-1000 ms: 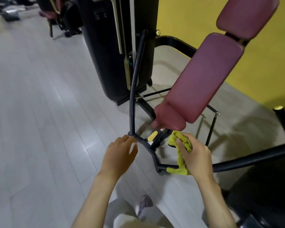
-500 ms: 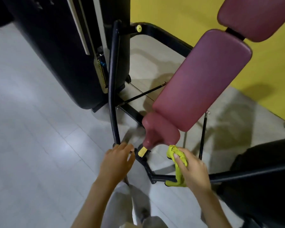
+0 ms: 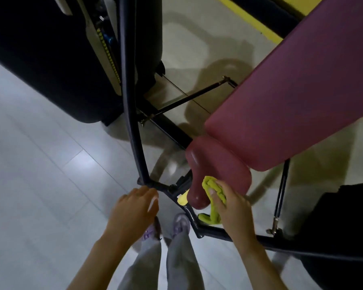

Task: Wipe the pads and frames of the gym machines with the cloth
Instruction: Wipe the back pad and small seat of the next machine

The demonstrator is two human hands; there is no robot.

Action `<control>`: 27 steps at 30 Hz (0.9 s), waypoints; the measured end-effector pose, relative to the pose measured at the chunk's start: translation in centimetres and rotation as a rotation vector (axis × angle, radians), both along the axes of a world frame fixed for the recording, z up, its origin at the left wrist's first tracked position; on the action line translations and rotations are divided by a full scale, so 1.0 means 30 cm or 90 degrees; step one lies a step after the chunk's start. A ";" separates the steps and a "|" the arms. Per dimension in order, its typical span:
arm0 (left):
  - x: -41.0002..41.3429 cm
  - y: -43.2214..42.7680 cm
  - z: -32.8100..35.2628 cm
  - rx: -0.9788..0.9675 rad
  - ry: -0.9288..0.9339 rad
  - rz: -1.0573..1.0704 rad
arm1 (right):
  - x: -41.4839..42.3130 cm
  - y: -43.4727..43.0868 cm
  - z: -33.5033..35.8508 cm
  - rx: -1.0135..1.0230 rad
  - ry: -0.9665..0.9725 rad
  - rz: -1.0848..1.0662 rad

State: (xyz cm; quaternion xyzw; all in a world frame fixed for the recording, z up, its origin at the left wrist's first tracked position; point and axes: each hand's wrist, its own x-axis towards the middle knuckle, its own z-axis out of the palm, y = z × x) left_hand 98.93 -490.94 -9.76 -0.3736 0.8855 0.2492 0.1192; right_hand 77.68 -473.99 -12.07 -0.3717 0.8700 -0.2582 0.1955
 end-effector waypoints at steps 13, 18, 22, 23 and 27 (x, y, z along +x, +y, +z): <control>-0.219 0.014 -0.365 0.046 0.053 0.061 | -0.003 -0.006 -0.577 -0.116 0.119 0.110; -0.293 0.030 -0.378 0.034 0.067 0.054 | -0.236 -0.197 -0.631 -0.091 0.017 0.053; -0.339 0.030 -0.382 0.035 0.080 0.054 | -0.337 -0.335 -0.675 -0.018 -0.032 -0.120; -0.350 0.026 -0.381 0.033 0.083 0.057 | -0.317 -0.326 -0.666 -0.022 -0.012 -0.108; -0.369 0.032 -0.378 0.027 0.087 0.059 | -0.124 -0.150 -0.597 -0.096 0.054 0.011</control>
